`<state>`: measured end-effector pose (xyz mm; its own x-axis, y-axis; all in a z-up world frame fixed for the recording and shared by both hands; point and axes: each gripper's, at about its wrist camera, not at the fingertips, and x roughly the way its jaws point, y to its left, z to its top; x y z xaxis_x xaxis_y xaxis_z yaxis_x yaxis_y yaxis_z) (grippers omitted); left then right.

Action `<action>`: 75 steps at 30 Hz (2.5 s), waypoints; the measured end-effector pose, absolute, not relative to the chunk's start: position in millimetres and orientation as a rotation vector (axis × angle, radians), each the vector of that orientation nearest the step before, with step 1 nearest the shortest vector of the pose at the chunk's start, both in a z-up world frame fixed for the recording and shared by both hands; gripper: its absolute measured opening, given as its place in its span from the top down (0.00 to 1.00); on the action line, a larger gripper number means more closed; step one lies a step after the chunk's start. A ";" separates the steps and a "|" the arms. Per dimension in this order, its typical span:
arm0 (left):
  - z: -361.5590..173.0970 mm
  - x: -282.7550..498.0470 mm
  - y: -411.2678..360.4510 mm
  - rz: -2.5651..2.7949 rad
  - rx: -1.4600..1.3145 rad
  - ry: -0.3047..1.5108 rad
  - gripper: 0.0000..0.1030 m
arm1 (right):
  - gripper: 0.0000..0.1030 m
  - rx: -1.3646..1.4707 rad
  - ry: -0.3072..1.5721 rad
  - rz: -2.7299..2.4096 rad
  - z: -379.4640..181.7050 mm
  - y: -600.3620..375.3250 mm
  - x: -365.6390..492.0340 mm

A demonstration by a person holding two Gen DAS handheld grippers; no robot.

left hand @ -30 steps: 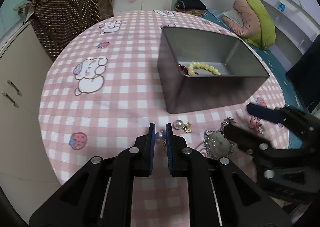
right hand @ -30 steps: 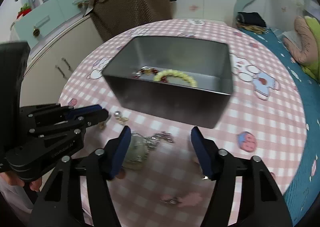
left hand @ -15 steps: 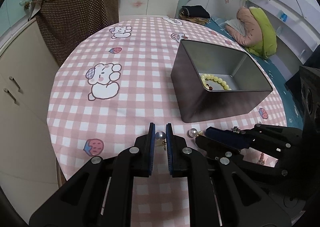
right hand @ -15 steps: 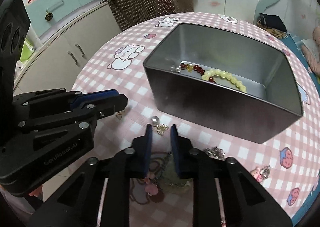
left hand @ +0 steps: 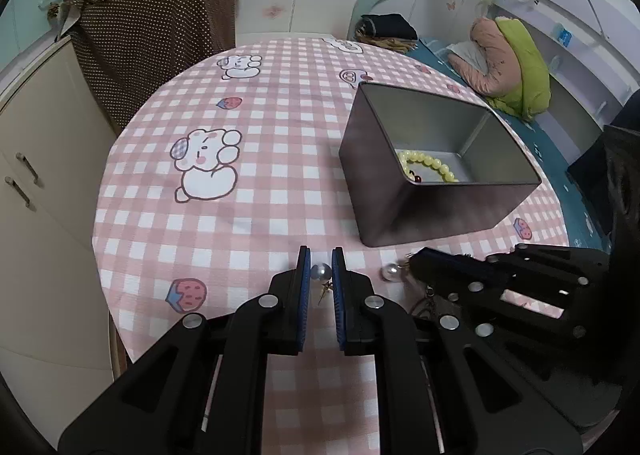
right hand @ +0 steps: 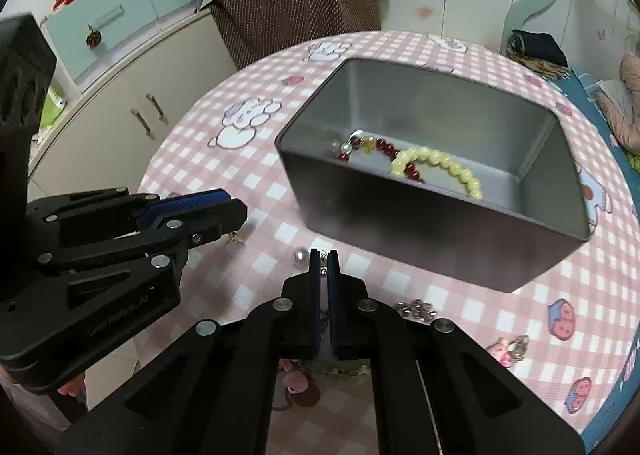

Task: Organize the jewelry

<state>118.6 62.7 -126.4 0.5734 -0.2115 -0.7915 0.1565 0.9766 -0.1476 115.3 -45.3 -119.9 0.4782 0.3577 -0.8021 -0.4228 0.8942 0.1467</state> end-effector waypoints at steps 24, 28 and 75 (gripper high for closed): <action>-88.1 105.6 31.1 -0.258 -0.028 0.851 0.89 | 0.97 -0.015 0.837 0.421 -78.6 -87.1 97.7; -75.3 102.8 19.0 -0.275 -0.011 0.818 0.89 | 0.97 -0.003 0.808 0.412 -69.8 -94.6 97.6; -82.2 168.6 -5.1 -0.265 -0.005 0.820 0.57 | 0.66 0.001 0.758 0.265 -69.9 -127.3 145.7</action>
<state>168.6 -5.1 -82.2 0.6510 -0.2352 -0.7218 0.2311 0.9671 -0.1067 145.7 -127.3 -69.9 0.6945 0.2375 -0.6792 -0.2366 0.9668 0.0963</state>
